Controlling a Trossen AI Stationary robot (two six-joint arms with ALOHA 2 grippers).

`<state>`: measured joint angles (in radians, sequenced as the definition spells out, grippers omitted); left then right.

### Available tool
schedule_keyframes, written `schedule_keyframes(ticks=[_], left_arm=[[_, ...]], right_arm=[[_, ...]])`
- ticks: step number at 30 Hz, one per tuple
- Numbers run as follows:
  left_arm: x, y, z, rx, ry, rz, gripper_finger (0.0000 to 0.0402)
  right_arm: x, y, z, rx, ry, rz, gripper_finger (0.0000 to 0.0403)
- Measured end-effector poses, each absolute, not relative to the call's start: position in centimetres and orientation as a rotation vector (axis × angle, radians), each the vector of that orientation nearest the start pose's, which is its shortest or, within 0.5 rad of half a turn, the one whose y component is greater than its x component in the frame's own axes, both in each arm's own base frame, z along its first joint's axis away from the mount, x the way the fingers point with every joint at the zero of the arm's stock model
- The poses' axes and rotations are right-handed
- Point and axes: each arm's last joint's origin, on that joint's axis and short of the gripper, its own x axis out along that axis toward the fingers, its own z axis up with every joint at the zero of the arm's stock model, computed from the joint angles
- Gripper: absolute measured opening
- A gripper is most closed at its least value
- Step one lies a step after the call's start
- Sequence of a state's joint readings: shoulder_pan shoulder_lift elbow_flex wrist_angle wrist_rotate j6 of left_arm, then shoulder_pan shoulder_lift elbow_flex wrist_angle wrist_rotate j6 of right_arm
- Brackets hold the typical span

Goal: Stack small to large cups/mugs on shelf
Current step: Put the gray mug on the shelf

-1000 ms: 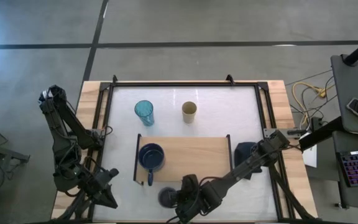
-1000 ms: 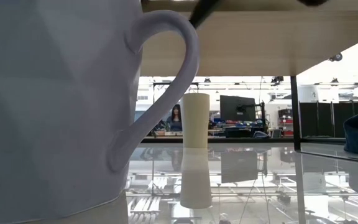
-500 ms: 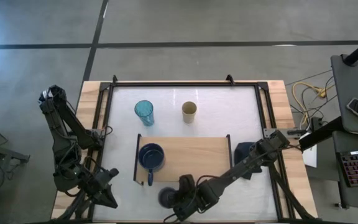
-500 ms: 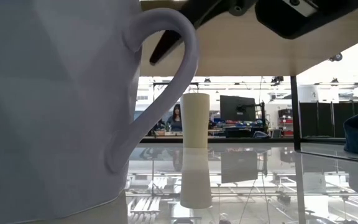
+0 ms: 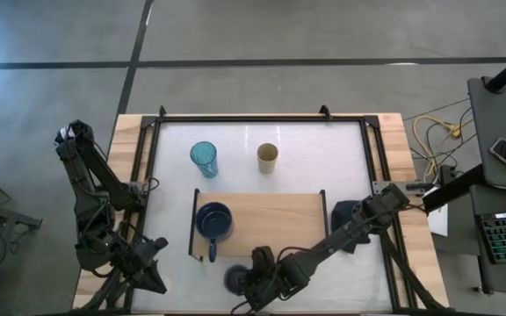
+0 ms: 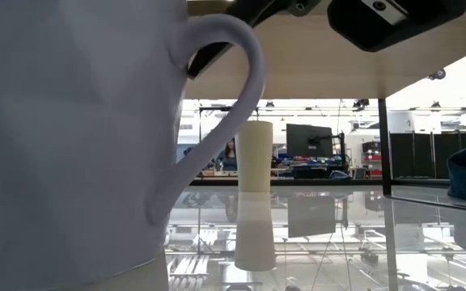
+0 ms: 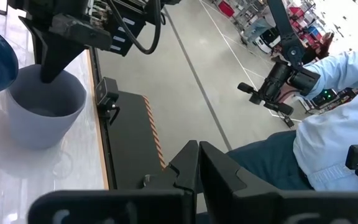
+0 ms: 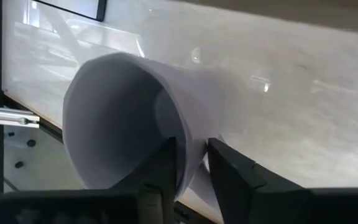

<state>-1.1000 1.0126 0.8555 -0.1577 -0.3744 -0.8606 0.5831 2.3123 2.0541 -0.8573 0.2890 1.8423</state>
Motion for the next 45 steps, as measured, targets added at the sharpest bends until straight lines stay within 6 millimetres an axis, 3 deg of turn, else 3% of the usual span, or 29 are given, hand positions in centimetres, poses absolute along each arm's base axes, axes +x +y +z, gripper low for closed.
schedule_keyframes(ticks=[18,31,45], left_arm=[[11.0,-19.3,31.9,-0.599,0.523,-0.563,0.0000],[11.0,-19.3,32.0,-0.608,0.512,-0.561,0.0000],[11.0,-19.3,32.0,-0.610,0.507,-0.559,0.0000]], right_arm=[[41.6,26.3,20.9,1.193,0.877,-0.687,0.0015],[41.6,26.3,21.8,1.186,0.858,-0.683,0.0013],[41.0,26.5,25.6,1.174,0.901,-0.632,0.0013]])
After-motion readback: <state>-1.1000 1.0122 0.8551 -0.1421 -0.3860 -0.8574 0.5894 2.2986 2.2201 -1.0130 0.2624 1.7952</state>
